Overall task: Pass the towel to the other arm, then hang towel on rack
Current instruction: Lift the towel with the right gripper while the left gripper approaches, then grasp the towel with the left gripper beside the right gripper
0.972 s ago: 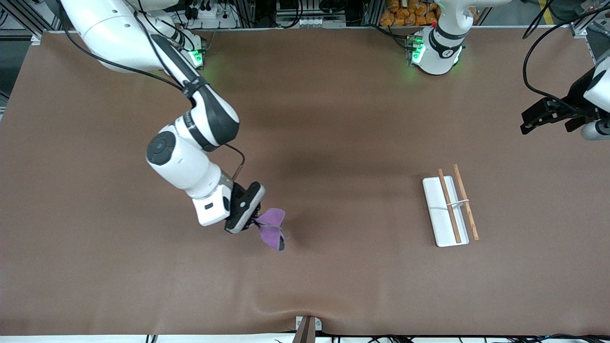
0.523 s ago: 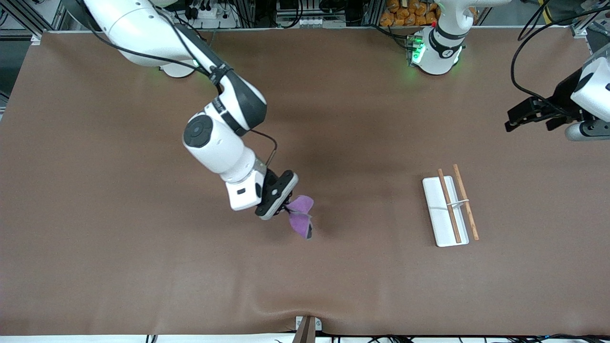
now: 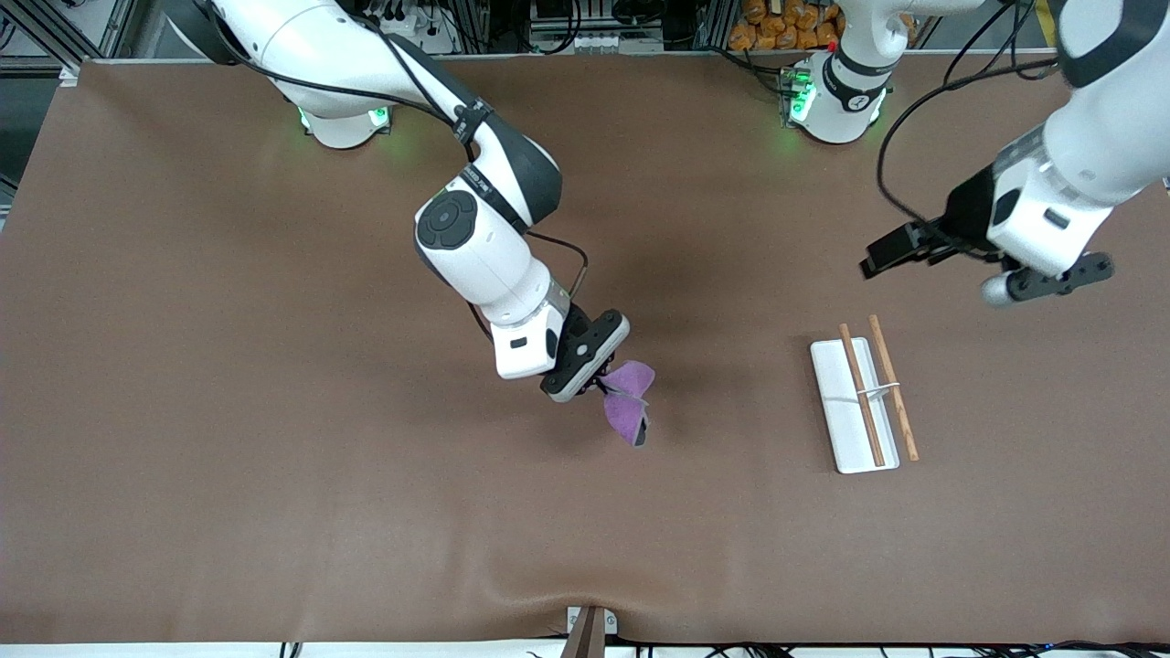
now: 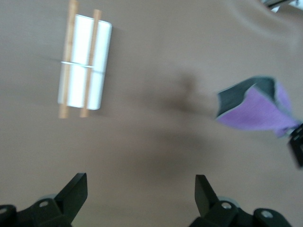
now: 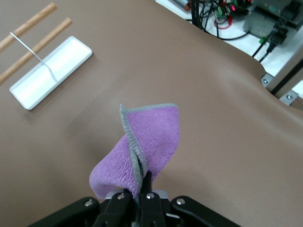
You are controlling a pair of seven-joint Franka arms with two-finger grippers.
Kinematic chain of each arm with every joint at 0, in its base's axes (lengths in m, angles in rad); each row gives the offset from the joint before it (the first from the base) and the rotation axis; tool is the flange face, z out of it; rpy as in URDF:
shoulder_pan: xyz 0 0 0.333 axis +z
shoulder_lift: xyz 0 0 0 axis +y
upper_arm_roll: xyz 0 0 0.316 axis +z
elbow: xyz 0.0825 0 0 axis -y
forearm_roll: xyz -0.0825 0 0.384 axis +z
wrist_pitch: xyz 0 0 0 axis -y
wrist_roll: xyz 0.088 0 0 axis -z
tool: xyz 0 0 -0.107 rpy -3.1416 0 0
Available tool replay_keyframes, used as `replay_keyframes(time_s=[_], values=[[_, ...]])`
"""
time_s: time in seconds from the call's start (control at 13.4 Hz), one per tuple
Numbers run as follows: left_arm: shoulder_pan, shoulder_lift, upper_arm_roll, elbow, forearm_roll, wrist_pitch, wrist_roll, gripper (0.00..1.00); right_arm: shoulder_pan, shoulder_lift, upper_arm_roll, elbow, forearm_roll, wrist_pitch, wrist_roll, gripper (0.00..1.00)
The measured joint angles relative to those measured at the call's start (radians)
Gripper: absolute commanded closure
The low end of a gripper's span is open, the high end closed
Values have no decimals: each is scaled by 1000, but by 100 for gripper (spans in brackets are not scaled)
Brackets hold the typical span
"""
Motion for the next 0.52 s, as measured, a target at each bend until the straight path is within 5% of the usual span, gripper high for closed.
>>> replay_keyframes(time_s=[0.37, 0.52], values=[[-121, 128, -21, 3, -58, 298, -338, 0, 30, -1, 2, 18, 0, 0, 4, 100], [-152, 163, -21, 13, -74, 342, -425, 8, 30, -2, 1, 25, 0, 0, 4, 100]])
